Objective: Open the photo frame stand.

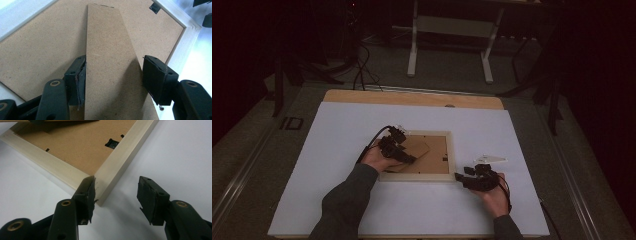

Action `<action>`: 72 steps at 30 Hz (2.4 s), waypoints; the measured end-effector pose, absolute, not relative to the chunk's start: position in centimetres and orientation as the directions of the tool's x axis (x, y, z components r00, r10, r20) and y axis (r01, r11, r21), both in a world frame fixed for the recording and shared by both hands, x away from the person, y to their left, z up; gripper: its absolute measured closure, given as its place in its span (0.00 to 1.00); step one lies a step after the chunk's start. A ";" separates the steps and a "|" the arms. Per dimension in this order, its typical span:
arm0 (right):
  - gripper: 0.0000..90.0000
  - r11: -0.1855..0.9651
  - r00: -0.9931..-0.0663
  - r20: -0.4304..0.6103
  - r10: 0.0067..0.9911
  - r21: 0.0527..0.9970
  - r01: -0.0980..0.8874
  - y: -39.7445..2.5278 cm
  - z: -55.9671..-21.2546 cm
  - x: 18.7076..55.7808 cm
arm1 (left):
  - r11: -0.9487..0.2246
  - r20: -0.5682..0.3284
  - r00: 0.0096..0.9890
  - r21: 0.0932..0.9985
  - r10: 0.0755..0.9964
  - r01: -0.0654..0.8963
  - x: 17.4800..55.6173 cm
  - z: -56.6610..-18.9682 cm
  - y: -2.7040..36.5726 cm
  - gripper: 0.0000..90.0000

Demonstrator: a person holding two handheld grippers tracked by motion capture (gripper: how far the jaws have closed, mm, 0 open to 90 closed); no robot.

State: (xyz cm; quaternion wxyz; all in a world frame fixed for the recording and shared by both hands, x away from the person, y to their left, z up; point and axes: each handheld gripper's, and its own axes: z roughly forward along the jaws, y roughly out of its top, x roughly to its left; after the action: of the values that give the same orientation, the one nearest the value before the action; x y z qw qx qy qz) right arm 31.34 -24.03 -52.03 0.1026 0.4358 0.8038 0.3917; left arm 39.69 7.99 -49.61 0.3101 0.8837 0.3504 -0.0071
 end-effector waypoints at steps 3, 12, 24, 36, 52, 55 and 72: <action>0.53 0.310 -0.598 0.177 0.782 0.722 0.619 -24.1 -52.0 31.3 | -0.569 -0.214 0.755 0.540 0.619 0.620 39.6 -49.6 7.8 0.44; 0.53 0.305 -0.595 0.178 0.784 0.724 0.619 -24.1 -51.9 31.3 | -0.586 -0.160 0.766 0.553 0.623 0.592 39.1 -49.6 7.5 0.44; 0.53 0.304 -0.595 0.171 0.786 0.730 0.612 -24.1 -51.6 31.3 | -0.599 -0.098 0.778 0.581 0.621 0.551 38.2 -49.1 7.3 0.44; 0.53 0.299 -0.592 0.164 0.789 0.740 0.603 -24.0 -51.2 31.4 | -0.603 -0.040 0.779 0.608 0.626 0.516 37.1 -48.7 7.1 0.44; 0.57 0.316 -0.605 0.136 0.784 0.752 0.579 -23.6 -49.9 32.1 | -0.609 0.041 0.774 0.644 0.632 0.463 35.6 -48.3 6.8 0.44; 0.62 0.323 -0.609 0.135 0.782 0.748 0.580 -23.5 -49.7 32.4 | -0.610 0.054 0.771 0.648 0.634 0.456 35.3 -48.3 6.8 0.44; 0.70 0.355 -0.599 0.123 0.791 0.705 0.614 -22.0 -48.3 36.1 | -0.621 0.120 0.765 0.668 0.633 0.409 34.1 -48.0 6.7 0.44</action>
State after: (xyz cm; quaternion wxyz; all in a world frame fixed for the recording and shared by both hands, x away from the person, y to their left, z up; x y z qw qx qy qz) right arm 36.06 -22.04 -48.33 0.1203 0.4314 0.8142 0.3694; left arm 34.07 6.73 -48.04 0.3198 0.8833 0.2950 0.1747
